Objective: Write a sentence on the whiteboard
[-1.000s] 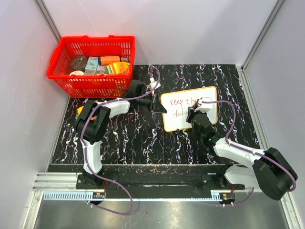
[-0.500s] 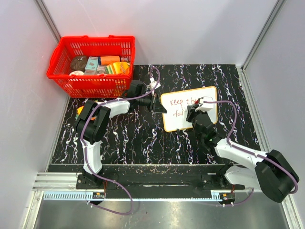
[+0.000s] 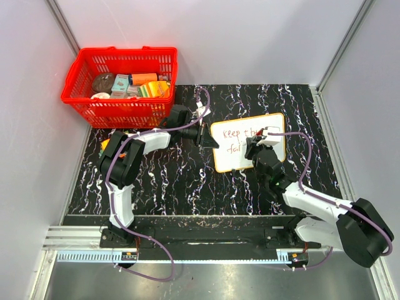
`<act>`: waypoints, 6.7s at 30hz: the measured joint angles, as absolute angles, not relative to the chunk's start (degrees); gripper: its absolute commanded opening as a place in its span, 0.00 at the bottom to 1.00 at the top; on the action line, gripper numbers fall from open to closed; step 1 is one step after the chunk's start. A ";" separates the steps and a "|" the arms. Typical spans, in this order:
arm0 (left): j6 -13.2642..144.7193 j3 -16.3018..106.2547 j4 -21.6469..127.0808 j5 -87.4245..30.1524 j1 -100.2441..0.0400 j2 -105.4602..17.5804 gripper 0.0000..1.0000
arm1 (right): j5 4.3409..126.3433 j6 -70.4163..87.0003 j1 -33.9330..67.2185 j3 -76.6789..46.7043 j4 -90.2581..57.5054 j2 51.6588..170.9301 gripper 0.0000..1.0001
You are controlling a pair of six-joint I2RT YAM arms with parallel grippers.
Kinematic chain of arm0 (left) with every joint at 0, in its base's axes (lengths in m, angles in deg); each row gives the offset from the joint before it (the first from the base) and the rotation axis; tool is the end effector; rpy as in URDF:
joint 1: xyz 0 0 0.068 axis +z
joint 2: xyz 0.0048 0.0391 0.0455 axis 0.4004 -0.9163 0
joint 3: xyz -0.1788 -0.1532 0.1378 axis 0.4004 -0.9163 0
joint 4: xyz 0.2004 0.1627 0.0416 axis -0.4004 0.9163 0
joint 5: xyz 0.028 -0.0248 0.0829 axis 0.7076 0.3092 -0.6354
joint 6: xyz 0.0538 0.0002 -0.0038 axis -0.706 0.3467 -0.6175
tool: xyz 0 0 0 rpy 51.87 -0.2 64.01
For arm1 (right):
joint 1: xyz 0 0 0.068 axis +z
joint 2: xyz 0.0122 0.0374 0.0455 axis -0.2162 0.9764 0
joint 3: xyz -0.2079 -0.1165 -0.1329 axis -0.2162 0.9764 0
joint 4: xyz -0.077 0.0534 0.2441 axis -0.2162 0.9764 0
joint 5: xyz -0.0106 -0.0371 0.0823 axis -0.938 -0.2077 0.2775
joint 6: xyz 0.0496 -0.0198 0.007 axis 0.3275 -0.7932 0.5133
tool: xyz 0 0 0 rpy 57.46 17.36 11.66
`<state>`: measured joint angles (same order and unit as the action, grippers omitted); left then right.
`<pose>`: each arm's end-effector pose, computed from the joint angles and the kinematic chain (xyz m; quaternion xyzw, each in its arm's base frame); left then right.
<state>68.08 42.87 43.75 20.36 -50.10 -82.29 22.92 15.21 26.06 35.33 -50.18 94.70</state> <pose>0.3657 -0.2157 0.1790 0.3129 0.7402 -0.5401 0.2501 0.1978 0.1316 0.2328 0.0431 0.7354 0.0821 0.6713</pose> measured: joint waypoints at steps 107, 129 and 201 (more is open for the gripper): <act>68.06 42.87 43.75 20.36 -50.10 -82.29 0.00 | 20.86 12.83 26.06 35.30 -54.84 99.23 0.00; 68.06 42.87 43.75 20.38 -50.10 -82.29 0.00 | 20.86 12.92 26.06 35.26 -55.34 100.34 0.00; 68.04 42.87 43.75 20.40 -50.10 -82.29 0.00 | 20.90 11.32 22.94 31.59 -50.12 98.18 0.00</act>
